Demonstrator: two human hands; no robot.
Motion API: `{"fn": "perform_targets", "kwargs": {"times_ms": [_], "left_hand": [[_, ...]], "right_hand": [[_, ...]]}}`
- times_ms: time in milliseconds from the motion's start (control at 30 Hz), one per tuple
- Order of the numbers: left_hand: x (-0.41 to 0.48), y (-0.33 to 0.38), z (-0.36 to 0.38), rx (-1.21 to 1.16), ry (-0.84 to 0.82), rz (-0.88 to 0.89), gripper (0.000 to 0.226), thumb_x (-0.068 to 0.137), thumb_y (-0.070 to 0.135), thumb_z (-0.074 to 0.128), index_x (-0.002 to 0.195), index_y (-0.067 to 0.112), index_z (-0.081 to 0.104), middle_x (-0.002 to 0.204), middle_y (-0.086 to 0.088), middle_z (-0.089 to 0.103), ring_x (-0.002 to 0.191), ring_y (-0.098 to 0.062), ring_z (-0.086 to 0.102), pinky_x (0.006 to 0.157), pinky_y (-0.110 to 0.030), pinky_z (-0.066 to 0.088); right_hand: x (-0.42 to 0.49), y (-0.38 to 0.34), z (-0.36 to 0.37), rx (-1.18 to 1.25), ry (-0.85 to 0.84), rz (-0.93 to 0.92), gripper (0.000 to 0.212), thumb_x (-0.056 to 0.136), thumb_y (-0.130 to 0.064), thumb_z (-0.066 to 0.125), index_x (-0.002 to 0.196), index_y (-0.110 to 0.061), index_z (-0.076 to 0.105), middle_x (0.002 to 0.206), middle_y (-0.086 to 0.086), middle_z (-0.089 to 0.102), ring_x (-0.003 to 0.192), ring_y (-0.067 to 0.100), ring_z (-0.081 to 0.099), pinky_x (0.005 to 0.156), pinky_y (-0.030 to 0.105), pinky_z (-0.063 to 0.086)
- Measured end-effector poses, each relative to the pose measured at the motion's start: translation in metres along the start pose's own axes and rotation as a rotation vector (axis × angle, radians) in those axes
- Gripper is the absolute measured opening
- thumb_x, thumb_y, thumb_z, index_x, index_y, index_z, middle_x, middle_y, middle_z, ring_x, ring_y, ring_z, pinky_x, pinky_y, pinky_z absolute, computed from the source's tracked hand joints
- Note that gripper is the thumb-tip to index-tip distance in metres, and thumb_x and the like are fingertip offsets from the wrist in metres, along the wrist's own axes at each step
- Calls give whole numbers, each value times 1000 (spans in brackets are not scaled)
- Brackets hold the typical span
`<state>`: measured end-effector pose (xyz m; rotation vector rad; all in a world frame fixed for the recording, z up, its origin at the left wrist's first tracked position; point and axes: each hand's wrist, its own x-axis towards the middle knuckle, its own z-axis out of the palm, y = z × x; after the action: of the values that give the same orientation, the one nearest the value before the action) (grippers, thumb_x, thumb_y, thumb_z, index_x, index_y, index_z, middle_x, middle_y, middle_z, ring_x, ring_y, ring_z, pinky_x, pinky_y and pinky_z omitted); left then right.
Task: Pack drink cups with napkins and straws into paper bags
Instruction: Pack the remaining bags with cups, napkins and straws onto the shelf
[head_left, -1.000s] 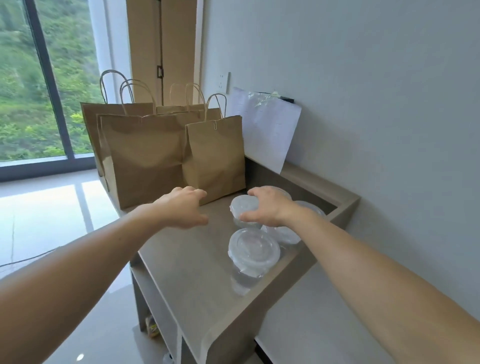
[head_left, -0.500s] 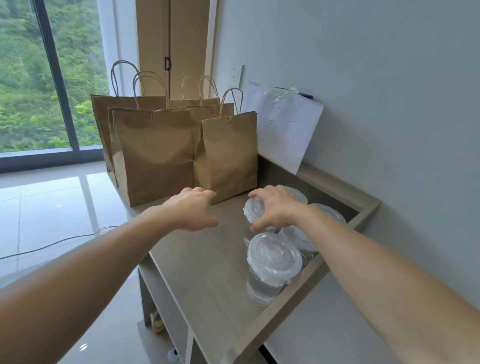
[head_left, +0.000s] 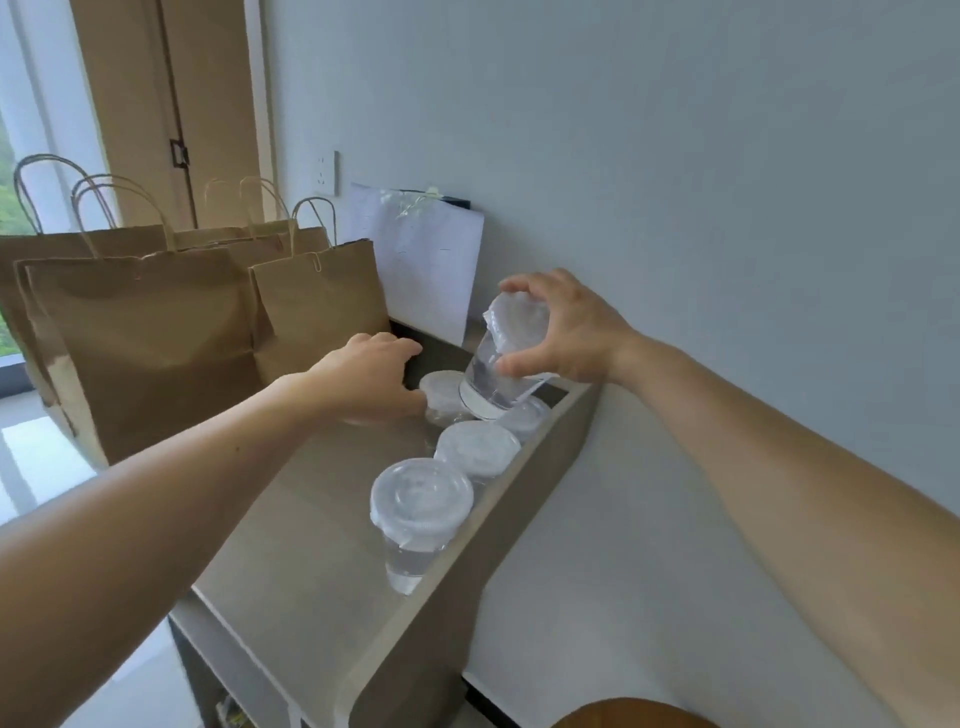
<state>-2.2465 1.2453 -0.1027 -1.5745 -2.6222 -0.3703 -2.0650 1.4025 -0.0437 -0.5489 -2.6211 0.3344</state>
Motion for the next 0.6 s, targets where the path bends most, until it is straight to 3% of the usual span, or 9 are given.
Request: {"fn": "perform_targets", "kwargs": {"times_ms": [100,300,467,600], "left_hand": [[15,54,4,-5,-9,140,71,87,46,58,149,24,34,147,-3,43,135,-27,35,95,-40,39],[21,170,42,-31,-77,348,76,85,49,58,152,25,30,152,-3,38,140,-28,31,106,-43,35],[-18,260,127,-44,-294,516,81,85,50,61,153,22,26,153,-5,36,140,-28,32,108,-42,35],[-67,310,206,1,-519,611,80,86,49,60,152,19,27,153,-7,36,139,-29,33,109,-45,36]], "right_hand": [[-43,26,-36,-41,53,90,86,62,-50,84,138,-42,45,128,-14,42,119,5,45,93,30,42],[-153,82,-76,-97,126,331,87,59,-57,80,137,-45,43,127,-15,41,116,7,45,89,29,41],[-263,130,-57,-142,65,570,90,55,-60,77,137,-48,41,121,-20,39,110,6,45,83,28,38],[-347,163,-32,-134,14,756,90,59,-59,79,140,-43,41,129,-18,39,119,9,45,86,31,39]]}}
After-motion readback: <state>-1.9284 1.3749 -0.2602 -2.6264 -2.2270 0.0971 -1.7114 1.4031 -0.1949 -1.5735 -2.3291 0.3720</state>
